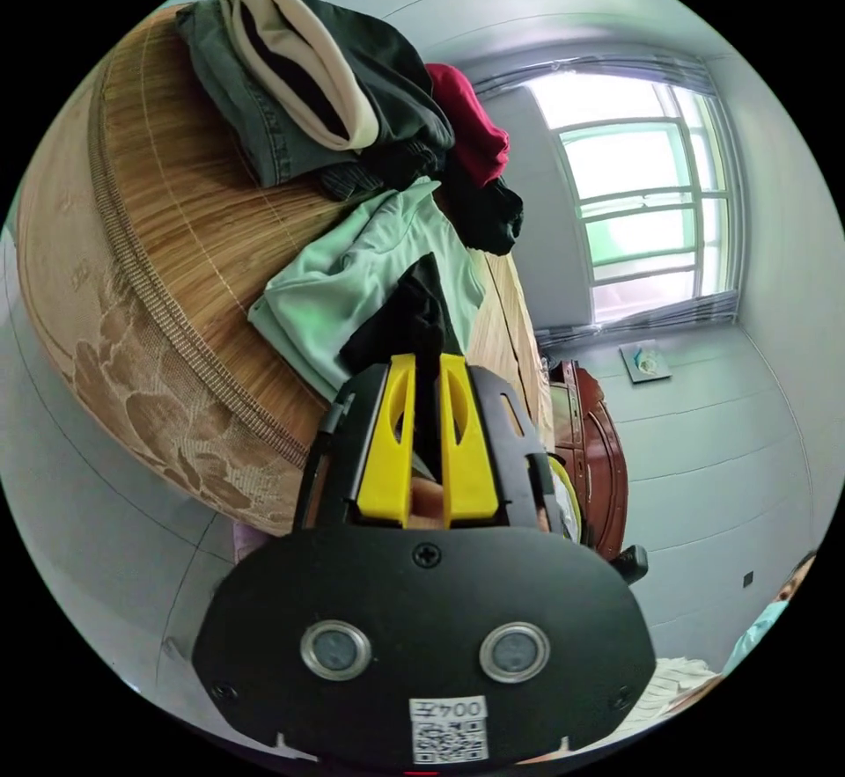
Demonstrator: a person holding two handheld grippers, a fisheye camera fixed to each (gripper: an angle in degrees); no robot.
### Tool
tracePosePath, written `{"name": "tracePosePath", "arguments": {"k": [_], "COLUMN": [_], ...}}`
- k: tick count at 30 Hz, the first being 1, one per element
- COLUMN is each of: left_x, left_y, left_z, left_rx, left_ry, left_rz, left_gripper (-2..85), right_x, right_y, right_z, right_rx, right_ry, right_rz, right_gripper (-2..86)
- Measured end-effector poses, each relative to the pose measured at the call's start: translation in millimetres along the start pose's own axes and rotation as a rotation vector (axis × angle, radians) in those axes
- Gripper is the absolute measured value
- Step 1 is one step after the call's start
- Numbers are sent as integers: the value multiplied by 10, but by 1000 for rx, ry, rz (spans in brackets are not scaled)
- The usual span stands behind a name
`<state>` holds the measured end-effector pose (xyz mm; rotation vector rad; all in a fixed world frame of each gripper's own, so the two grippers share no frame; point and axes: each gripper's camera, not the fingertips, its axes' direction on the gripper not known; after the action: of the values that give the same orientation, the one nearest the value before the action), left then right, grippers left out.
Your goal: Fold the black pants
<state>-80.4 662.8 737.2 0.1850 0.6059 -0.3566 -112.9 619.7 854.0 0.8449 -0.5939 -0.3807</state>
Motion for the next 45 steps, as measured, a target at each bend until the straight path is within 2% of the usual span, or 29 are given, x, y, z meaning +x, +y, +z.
{"name": "tracePosePath", "arguments": {"k": [5, 11, 20, 25, 45], "left_x": [-71, -58, -187, -294, -430], "left_y": [-60, -198, -304, -331, -418], "left_z": [30, 52, 66, 61, -49], "left_rx": [-13, -64, -108, -109, -137], "left_ry": [36, 27, 24, 40, 62], "left_rz": [-36, -34, -59, -77, -70], "left_gripper": [21, 23, 26, 24, 28], "right_x": [-819, -1207, -1441, -1498, -714], "right_y": [-447, -389, 107, 328, 666], "right_z": [1061, 1868, 2322, 2499, 2779], "right_rx": [-80, -175, -181, -164, -231], "right_ry": [12, 65, 71, 150, -8], "right_rz": [-195, -313, -469, -514, -394], "right_gripper": [77, 85, 89, 64, 41]}}
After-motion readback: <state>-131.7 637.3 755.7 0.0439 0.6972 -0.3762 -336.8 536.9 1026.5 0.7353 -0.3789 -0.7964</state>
